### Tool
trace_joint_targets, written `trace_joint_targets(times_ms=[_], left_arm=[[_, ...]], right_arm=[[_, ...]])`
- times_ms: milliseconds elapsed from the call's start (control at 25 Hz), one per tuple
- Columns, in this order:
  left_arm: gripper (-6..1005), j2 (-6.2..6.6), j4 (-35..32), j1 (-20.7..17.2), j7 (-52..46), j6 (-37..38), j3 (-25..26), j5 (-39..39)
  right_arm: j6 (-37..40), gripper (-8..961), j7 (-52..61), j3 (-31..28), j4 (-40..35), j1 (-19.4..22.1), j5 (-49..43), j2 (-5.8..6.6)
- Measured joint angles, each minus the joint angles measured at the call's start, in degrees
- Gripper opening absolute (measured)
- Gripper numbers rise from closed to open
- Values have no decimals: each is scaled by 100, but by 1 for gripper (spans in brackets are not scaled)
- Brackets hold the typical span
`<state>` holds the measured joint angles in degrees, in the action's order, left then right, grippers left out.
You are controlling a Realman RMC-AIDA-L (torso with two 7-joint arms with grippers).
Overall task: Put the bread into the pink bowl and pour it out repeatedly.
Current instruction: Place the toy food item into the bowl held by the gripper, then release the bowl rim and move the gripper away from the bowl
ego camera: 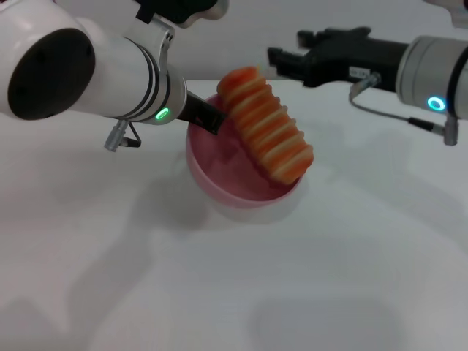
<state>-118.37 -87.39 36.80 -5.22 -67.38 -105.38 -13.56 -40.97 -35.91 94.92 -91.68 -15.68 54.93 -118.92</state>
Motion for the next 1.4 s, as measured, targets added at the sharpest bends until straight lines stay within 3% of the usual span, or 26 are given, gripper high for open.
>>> trace_joint_targets(times_ms=[80, 320, 440, 520, 640, 800, 1120, 1400], left_arm=[[49, -1, 180, 10, 3, 182, -4, -134], [48, -3, 544, 19, 37, 534, -37, -483], [48, -5, 592, 27, 76, 670, -48, -695], [48, 0, 602, 27, 107, 746, -46, -827], [48, 3, 628, 25, 168, 809, -27, -933], [49, -4, 679, 18, 226, 885, -35, -1000], [49, 4, 738, -119, 245, 979, -37, -1193], [48, 11, 1006, -86, 249, 1002, -10, -1359]], right_arm=[[564, 442, -421, 47, 5, 205, 0, 1], [3305, 571, -2125, 170, 66, 1198, 19, -50], [4592, 595, -2578, 393, 387, 1487, 14, -63], [5399, 596, -2616, 623, 691, 1555, 2, -46], [7208, 594, -2487, 1238, 1403, 1470, -292, -21], [9222, 593, -1525, 1894, 2365, 1258, -1148, -7], [10881, 593, 15, 2621, 4010, 1144, -1345, -20], [11055, 594, 427, 2768, 4144, 1491, -1299, -61]])
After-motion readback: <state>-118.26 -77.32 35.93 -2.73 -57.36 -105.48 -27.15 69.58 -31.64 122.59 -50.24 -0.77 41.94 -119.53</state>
